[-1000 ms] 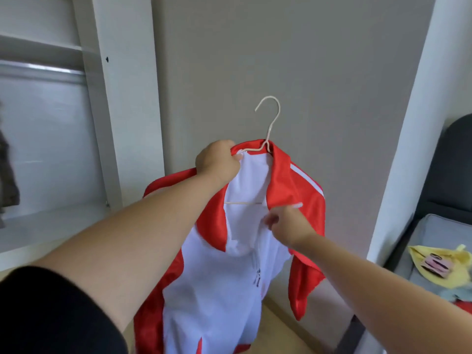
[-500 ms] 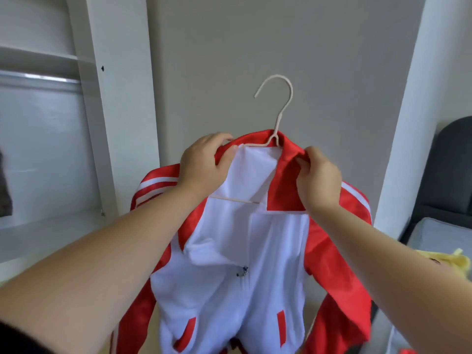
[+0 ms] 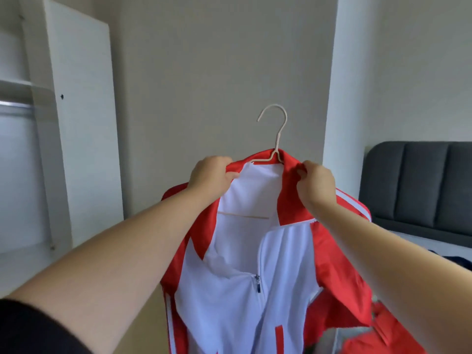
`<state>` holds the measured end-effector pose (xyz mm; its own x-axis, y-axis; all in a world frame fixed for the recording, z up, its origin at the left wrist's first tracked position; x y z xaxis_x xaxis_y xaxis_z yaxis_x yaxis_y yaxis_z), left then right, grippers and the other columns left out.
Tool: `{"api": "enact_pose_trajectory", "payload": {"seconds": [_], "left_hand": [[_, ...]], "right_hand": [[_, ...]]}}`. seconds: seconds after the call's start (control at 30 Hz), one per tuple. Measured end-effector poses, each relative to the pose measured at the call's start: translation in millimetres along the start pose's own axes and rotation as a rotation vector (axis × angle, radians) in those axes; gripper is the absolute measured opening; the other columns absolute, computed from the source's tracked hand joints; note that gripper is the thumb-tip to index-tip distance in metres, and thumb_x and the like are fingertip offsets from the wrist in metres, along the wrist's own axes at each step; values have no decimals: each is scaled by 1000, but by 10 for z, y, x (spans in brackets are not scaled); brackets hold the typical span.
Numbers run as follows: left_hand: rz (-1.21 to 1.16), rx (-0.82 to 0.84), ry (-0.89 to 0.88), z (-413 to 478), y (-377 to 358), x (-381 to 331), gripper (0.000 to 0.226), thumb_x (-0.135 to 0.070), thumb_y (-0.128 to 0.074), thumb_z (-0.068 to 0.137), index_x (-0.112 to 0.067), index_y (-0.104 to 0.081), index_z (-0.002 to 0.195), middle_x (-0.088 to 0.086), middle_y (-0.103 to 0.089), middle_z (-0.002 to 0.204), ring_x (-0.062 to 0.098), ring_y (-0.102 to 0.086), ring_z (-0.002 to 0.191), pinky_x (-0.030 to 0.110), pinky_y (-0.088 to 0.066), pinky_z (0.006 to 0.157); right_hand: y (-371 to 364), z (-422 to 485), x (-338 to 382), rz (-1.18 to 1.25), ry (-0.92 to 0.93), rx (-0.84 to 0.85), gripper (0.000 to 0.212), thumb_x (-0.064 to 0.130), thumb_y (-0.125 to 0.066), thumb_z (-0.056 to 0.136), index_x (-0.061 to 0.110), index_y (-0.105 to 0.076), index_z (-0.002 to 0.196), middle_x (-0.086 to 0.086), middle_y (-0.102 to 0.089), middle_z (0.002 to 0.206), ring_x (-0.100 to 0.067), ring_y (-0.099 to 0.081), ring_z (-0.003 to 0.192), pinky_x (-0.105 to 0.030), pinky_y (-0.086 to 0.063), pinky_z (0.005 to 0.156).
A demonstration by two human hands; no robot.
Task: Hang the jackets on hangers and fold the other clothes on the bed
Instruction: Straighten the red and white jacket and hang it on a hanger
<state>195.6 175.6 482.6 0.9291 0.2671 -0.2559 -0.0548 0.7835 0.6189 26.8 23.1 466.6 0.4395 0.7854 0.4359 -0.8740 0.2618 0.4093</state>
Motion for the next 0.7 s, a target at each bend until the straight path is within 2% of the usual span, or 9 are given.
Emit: {"api": "enact_pose_trajectory", "payload": {"seconds": [0.1,0.2,0.27,0.37,0.43,0.53,0.6,0.7], "left_hand": [[-92,-101,-83,106,249,-585,29,-29,-66,86,-12,-51,68,6,-50,65,34,-48,70,33,-28,59],[-155,-172,-145,197,479,-1167,32,-29,-63,88,-10,-47,69,10,-51,66,34,-46,70,33,-28,59],[-171,-207,-173,248,608,-1487,29,-28,-61,90,-6,-50,73,13,-56,72,35,-49,72,33,-31,60],[-162,-261,-239,242,766,-1875,28,-30,-57,92,-11,-46,74,19,-61,82,33,-43,70,33,-29,61],[-178,-280,-278,204,783,-2067,25,-30,-56,93,-11,-51,78,19,-62,83,33,-43,70,33,-28,61],[-257,-182,-255,109,446,-2203,27,-31,-57,91,-11,-51,75,14,-58,77,35,-48,72,33,-31,60],[-307,-42,-201,-33,-27,-2219,29,-31,-57,90,-9,-49,72,11,-57,73,35,-51,72,34,-36,60],[-355,197,-129,-416,-911,-2180,28,-31,-57,91,-6,-58,77,9,-60,74,33,-57,76,34,-43,65]], "right_hand": [[616,132,-13,-20,-20,-89,18,6,-45,92,1,-61,84,-28,-65,92,-45,-56,85,-35,-28,63],[1183,203,63,-34,-12,-163,18,7,-45,92,6,-55,77,-27,-64,90,-43,-55,83,-34,-25,61],[1549,238,126,-44,2,-235,19,7,-45,91,11,-49,73,-27,-63,88,-42,-53,81,-34,-24,61],[2058,267,156,-98,20,-356,15,8,-46,88,10,-54,76,-25,-64,88,-43,-54,81,-35,-25,60],[2294,258,112,-138,29,-400,14,9,-47,86,8,-60,81,-22,-65,86,-41,-55,80,-34,-26,60],[2356,150,-173,-201,-38,-312,13,9,-48,82,11,-60,78,-12,-56,74,-35,-50,73,-31,-30,61],[2224,-10,-540,-247,-138,-175,13,7,-47,81,10,-58,76,-8,-53,70,-31,-48,68,-29,-34,61],[1873,-418,-1243,-293,-302,92,17,5,-46,80,7,-63,77,-7,-55,69,-29,-52,66,-27,-37,61]]}}
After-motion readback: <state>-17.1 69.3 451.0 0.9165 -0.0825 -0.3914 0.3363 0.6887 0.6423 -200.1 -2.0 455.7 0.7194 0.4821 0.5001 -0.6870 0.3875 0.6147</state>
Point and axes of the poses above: each hand's wrist, its own z-axis towards the middle knuckle, its own y-axis out of the back of the hand, x = y × z, the point moved 6 cm from there along z, towards the middle knuckle
